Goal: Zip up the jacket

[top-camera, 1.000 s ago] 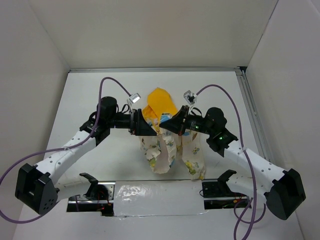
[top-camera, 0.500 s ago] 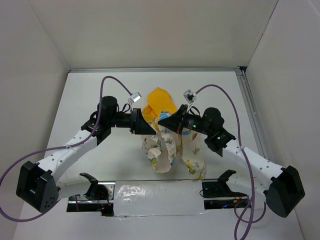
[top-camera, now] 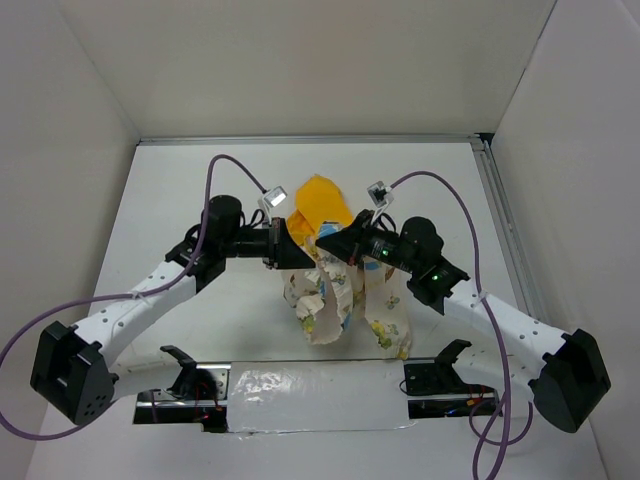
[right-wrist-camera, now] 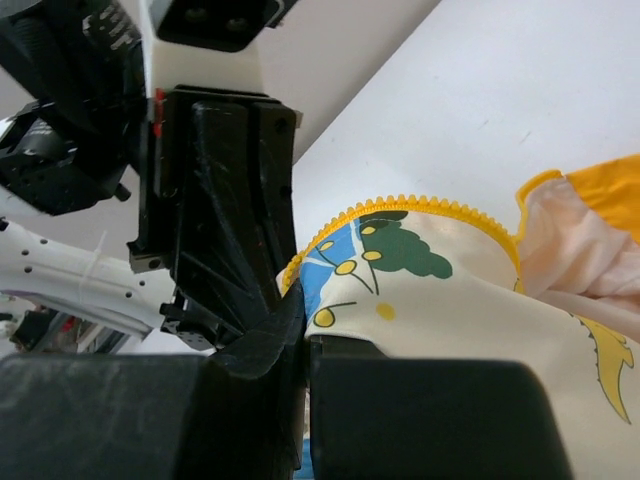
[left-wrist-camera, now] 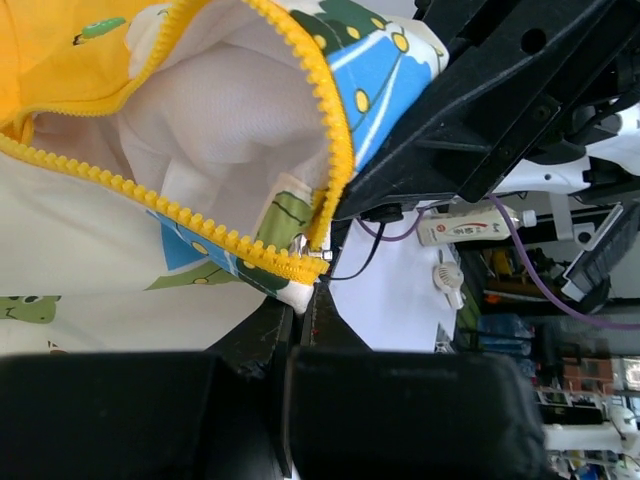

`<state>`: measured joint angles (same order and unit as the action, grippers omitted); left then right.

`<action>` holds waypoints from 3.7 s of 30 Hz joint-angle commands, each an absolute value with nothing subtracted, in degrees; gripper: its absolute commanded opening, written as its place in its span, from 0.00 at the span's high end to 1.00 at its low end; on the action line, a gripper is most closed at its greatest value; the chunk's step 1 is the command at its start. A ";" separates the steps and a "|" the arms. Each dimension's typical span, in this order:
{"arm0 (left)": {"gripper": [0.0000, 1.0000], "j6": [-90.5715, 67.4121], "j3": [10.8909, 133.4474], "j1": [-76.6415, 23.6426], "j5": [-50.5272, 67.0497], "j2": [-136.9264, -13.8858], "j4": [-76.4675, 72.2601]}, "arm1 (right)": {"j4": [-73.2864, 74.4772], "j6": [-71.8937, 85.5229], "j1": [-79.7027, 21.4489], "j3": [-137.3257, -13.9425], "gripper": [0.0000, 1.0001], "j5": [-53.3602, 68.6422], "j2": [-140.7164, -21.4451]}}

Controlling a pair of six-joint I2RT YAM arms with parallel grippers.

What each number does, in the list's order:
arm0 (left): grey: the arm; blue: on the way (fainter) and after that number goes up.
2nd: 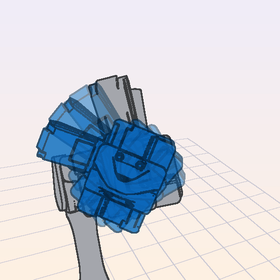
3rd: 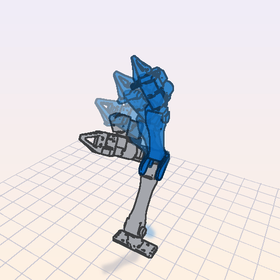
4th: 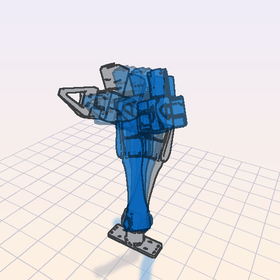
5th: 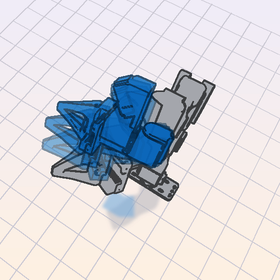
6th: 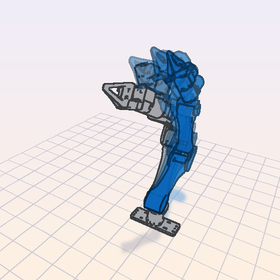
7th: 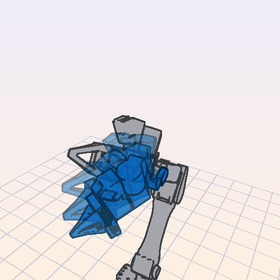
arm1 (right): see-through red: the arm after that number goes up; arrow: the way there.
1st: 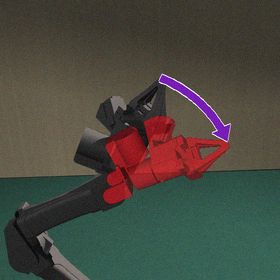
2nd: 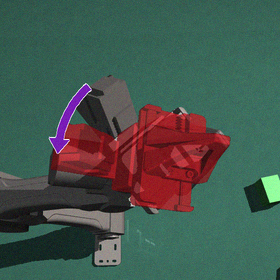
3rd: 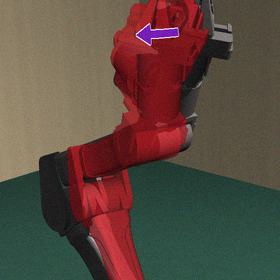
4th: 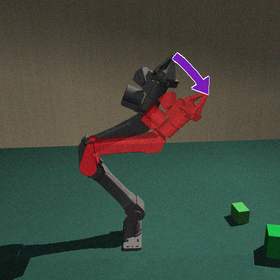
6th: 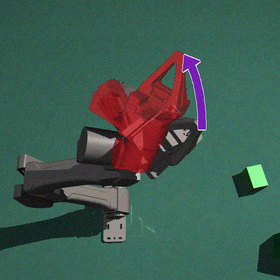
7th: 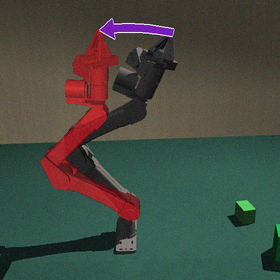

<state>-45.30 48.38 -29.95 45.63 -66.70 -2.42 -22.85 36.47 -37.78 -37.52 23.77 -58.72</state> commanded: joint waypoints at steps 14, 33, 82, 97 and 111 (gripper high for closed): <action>1.00 -43.41 44.82 -36.83 39.38 -66.27 4.75 | -12.94 35.09 -35.94 -48.25 0.86 19.08 -61.08; 1.00 -50.19 51.86 -29.79 44.03 -69.61 6.68 | 18.55 23.66 -50.08 -52.03 0.41 -0.38 -52.47; 1.00 -45.53 50.71 -29.71 49.13 -67.68 6.06 | 4.83 19.69 -53.17 -48.60 0.77 4.84 -56.87; 1.00 -41.31 50.27 -29.97 49.66 -66.27 7.38 | 5.44 20.39 -53.00 -50.01 1.00 2.38 -57.39; 1.00 -36.48 51.85 -30.67 45.01 -68.90 12.65 | 26.09 25.84 -52.65 -64.59 1.00 1.58 -65.03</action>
